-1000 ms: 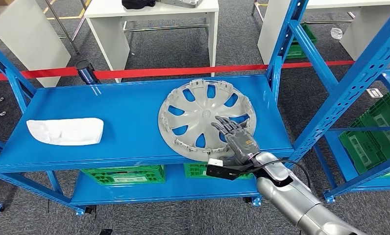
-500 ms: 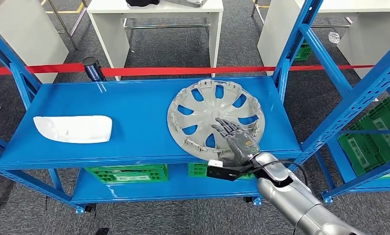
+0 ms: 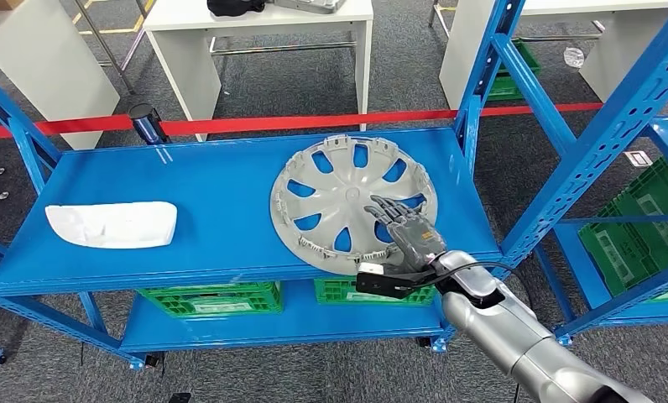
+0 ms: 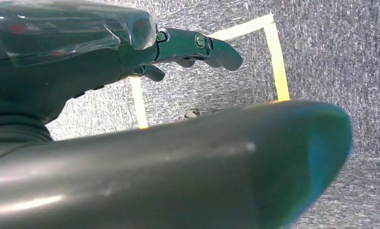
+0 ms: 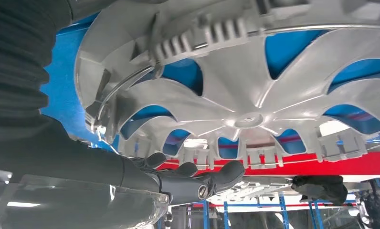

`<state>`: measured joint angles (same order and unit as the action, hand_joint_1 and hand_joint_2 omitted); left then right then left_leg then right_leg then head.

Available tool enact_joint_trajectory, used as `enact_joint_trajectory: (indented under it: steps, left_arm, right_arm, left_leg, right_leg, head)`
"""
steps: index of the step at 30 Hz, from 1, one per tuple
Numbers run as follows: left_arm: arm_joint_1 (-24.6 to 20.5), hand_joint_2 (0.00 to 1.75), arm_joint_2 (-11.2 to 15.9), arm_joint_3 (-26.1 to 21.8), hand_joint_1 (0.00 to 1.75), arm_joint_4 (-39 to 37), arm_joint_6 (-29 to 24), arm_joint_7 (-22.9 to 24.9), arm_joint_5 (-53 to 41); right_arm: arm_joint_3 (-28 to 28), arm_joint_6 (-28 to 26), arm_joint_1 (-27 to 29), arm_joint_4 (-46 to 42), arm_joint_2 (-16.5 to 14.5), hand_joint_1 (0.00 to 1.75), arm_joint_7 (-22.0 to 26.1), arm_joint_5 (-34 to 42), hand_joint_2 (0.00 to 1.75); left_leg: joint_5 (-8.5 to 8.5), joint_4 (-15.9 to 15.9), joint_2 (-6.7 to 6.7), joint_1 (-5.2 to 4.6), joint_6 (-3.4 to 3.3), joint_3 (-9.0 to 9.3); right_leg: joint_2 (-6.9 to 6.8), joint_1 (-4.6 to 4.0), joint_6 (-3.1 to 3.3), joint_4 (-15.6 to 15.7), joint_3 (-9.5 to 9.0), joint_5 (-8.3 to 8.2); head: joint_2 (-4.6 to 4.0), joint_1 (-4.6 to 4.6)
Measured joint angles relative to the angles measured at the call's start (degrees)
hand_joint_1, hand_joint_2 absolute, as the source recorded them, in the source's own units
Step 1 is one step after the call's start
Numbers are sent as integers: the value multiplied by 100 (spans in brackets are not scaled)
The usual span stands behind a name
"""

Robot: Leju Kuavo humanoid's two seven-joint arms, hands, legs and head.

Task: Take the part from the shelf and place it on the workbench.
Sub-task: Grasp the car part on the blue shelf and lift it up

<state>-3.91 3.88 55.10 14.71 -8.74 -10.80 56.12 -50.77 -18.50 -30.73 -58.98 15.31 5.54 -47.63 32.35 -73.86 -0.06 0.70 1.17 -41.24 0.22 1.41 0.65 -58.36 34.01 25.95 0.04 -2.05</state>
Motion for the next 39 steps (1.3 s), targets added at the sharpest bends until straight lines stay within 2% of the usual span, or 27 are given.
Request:
enact_joint_trajectory:
  steps: [1, 3, 5, 7, 9, 11, 13, 14, 15, 16, 18, 19, 20, 21, 24, 25, 26, 29, 30, 31, 32, 33, 35, 36, 39]
  left_arm:
    - [1, 0, -2, -1, 0, 0, 1, -1, 3]
    - [-1, 0, -3, -6, 0, 0, 1, -3, 3]
    - [-6, 0, -4, -14, 0, 0, 0, -9, 3]
    - [-8, 0, -5, -20, 0, 0, -2, -13, 3]
    - [-10, 0, -9, -21, 0, 1, -2, -13, 2]
    - [-17, 0, -15, -21, 0, 2, 1, -11, -6]
    - [-21, 0, -20, -21, 0, 2, 6, -4, -20]
    - [-20, 0, -21, -20, 0, 2, 13, 0, -27]
    - [-21, 0, -21, -19, 0, 2, 28, 4, -34]
    - [-24, 0, -21, -18, 0, 2, 50, 5, -41]
    - [-39, 0, -21, -16, 0, 2, 106, 6, -57]
    - [-53, 0, -19, -16, 0, 2, 127, 6, -68]
    - [-68, 0, -14, -16, 0, 2, 142, 7, -79]
    - [-79, 0, -9, -16, 0, 2, 152, 9, -89]
    - [-93, 0, 2, -15, 0, 2, 157, 20, -102]
    - [-95, 0, 4, -15, 0, 2, 158, 23, -105]
    - [-99, 0, 6, -15, 0, 2, 159, 25, -108]
    - [-102, 0, 11, -15, 0, 2, 162, 26, -114]
    - [-100, 0, 13, -15, 0, 2, 165, 26, -115]
    - [-98, 0, 15, -15, 0, 2, 172, 27, -117]
    - [-99, 0, 18, -15, 0, 2, 179, 27, -119]
    - [-100, 0, 23, -15, 0, 2, 185, 28, -120]
    - [-107, 0, 39, -16, 0, 2, 189, 28, -120]
    - [-108, 0, 46, -17, 0, 2, 189, 28, -120]
    - [-100, 0, 60, -20, 0, 1, 189, 28, -118]
  right_arm:
    - [-7, -10, -4, 2, -8, 0, -5, 22, 175]
    - [-13, -27, -21, 2, -25, 0, -13, 54, 175]
    - [-15, -38, -52, 1, -36, 0, -18, 68, 175]
    - [-17, -64, -69, 0, -42, 0, -29, 83, 175]
    - [4, -127, -68, -10, -46, 0, -58, 118, 175]
    - [66, -208, -65, -26, -48, 0, -95, 156, 175]
    - [136, -253, -34, -48, -44, 0, -121, 162, 175]
    - [166, -258, -9, -59, -40, 0, -127, 152, 175]
    - [193, -258, 11, -67, -38, 0, -132, 139, 175]
    - [217, -256, 21, -71, -36, 0, -132, 123, 175]
    - [255, -254, 9, -74, -34, 0, -131, 93, 175]
    - [270, -255, -4, -75, -33, 0, -127, 84, 175]
    - [285, -257, -12, -77, -32, 0, -117, 78, 175]
    - [299, -261, -17, -79, -31, 0, -106, 78, 175]
    - [333, -259, -30, -94, -27, 0, -79, 131, 175]
    - [341, -254, -41, -103, -27, 0, -74, 158, 175]
    - [348, -248, -53, -112, -27, 0, -70, 183, 175]
    - [347, -163, -64, -122, -31, 0, -33, 284, 175]
    - [344, -102, -59, -132, -28, 0, -9, 344, 175]
    - [341, -30, -55, -155, -22, 0, 13, 407, 175]
    - [339, 38, -54, -189, -17, 0, 30, 459, 175]
    - [337, 103, -57, -234, -11, 0, 43, 503, 175]
    - [331, 212, -78, -314, 8, 0, 57, 556, 175]
    - [323, 257, -90, -341, 20, 0, 62, 570, 175]
    - [271, 375, -109, -402, 79, 0, 78, 581, 175]
  left_leg:
    - [-126, 145, 0, 1, -9, 65]
    - [-489, 891, -3, -5, -55, 431]
    - [-651, 1477, -5, -34, -103, 721]
    - [-641, 1598, -6, -70, -141, 766]
    - [-692, 1662, -3, -59, -217, 798]
    - [-753, 1738, 3, -43, -294, 834]
    - [-766, 1743, 1, -60, -323, 820]
    - [-766, 1742, -1, -66, -326, 814]
    - [-766, 1738, -3, -69, -325, 811]
    - [-765, 1732, -5, -69, -323, 810]
    - [-751, 1705, -9, -66, -304, 808]
    - [-735, 1675, -11, -79, -279, 792]
    - [-721, 1649, -12, -89, -252, 773]
    - [-713, 1629, -12, -98, -224, 753]
    - [-690, 1593, -8, -83, -150, 714]
    - [-625, 1507, -6, -70, -119, 670]
    - [-506, 1313, -4, -55, -83, 579]
    - [-12, 209, -2, -9, -4, 59]
    - [37, -23, -1, -1, 5, -56]
    - [-32, -12, -1, 3, 5, -56]
    - [-184, 211, -1, 4, -5, 50]
    - [-395, 615, -2, 3, -26, 254]
    - [-631, 1340, -5, -18, -73, 636]
    - [-667, 1540, -7, -35, -96, 743]
    - [-683, 1638, -8, -57, -174, 782]
  right_leg:
    - [3, -1, -1, 0, -6, 0]
    - [12, -4, -5, 0, -20, 1]
    - [17, -27, -23, -2, -4, -6]
    - [16, -33, -72, 8, 20, -22]
    - [10, -25, -126, -24, 53, 2]
    - [4, -28, -116, -383, 232, 192]
    - [3, -25, -78, -1129, 584, 491]
    - [2, -23, -82, -1453, 739, 586]
    - [2, -21, -106, -1597, 811, 600]
    - [0, -17, -146, -1518, 778, 529]
    - [-9, -6, -230, -808, 438, 226]
    - [-14, -9, -233, -431, 253, 100]
    - [-17, -14, -213, -166, 126, 19]
    - [-19, -26, -175, -35, 67, -13]
    - [-8, -21, -76, 0, 64, -36]
    - [-6, -6, -48, 5, 61, -44]
    - [-4, 11, -21, 11, 58, -50]
    - [-3, 3, 11, 11, 62, -48]
    - [-4, 0, 11, 11, 62, -47]
    - [-2, -1, 10, 10, 61, -47]
    - [2, -1, 9, 10, 57, -47]
    - [7, -1, 7, 10, 49, -46]
    - [17, -20, -7, 10, 50, -51]
    - [19, -29, -24, 9, 59, -57]
    - [16, -22, -111, 23, 89, -78]
  head:
    - [0, 0]
    - [0, 1]
    - [0, 3]
    - [0, 4]
    - [0, 7]
    - [0, 18]
    - [0, 26]
    - [0, 27]
    - [0, 28]
    - [0, 29]
    - [0, 31]
    - [0, 31]
    - [0, 29]
    - [0, 27]
    - [0, 26]
    - [0, 19]
    - [0, 12]
    - [0, 0]
    - [0, 0]
    - [0, 1]
    - [0, 0]
    - [0, 0]
    - [0, 3]
    - [0, 4]
    - [0, 4]
